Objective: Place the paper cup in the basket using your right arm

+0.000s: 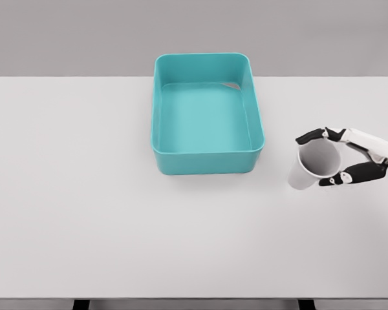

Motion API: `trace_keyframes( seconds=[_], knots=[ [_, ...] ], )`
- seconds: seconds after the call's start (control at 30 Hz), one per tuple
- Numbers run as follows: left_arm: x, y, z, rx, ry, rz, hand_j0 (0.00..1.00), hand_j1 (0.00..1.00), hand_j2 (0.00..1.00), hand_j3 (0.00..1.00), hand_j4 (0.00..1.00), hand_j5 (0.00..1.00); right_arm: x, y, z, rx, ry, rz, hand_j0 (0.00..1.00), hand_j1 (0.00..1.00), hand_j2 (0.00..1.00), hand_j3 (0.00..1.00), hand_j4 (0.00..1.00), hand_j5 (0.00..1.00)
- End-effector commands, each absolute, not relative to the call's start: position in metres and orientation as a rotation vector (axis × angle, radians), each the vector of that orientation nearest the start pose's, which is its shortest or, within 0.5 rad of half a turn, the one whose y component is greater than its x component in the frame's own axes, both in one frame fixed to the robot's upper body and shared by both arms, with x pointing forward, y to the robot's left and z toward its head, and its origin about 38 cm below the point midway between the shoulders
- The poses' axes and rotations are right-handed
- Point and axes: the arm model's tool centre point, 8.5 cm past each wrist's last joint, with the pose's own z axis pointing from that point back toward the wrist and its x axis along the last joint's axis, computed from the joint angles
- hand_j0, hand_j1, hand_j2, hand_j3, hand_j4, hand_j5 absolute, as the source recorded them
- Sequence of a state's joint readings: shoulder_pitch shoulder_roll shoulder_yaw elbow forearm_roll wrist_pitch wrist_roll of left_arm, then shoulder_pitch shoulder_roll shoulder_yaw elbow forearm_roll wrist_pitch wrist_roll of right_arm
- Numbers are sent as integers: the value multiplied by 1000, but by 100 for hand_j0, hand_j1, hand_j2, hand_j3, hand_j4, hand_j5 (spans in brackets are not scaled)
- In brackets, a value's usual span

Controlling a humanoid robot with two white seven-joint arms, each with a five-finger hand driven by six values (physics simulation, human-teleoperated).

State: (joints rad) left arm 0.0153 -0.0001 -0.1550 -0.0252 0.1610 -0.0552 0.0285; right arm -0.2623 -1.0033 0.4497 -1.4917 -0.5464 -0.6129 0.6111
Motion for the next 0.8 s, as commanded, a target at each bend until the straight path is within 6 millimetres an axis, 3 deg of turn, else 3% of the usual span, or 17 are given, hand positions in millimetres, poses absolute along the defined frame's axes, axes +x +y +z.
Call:
trace_keyframes(
  seconds=[0.0, 0.3, 0.6, 0.67, 0.77],
  knots=[
    [5, 273, -262, 111, -66, 4, 100, 100, 100, 100, 100, 100, 367, -381, 200, 247, -1694, 1252, 76, 76, 76, 76, 76, 76],
    [4, 273, -262, 111, -64, 4, 100, 100, 100, 100, 100, 100, 383, -389, 213, 191, -1796, 1165, 76, 76, 76, 76, 76, 76],
    [4, 273, -262, 113, -64, 4, 100, 100, 100, 100, 100, 100, 402, -359, 224, 227, -1898, 1132, 74, 74, 74, 74, 74, 74],
    [4, 273, -262, 111, -64, 4, 100, 100, 100, 100, 100, 100, 407, -350, 225, 238, -1914, 1125, 64, 64, 64, 64, 64, 64],
    [4, 273, -262, 113, -64, 4, 100, 100, 100, 100, 100, 100, 409, -349, 226, 238, -1916, 1121, 63, 63, 63, 63, 63, 63]
  ],
)
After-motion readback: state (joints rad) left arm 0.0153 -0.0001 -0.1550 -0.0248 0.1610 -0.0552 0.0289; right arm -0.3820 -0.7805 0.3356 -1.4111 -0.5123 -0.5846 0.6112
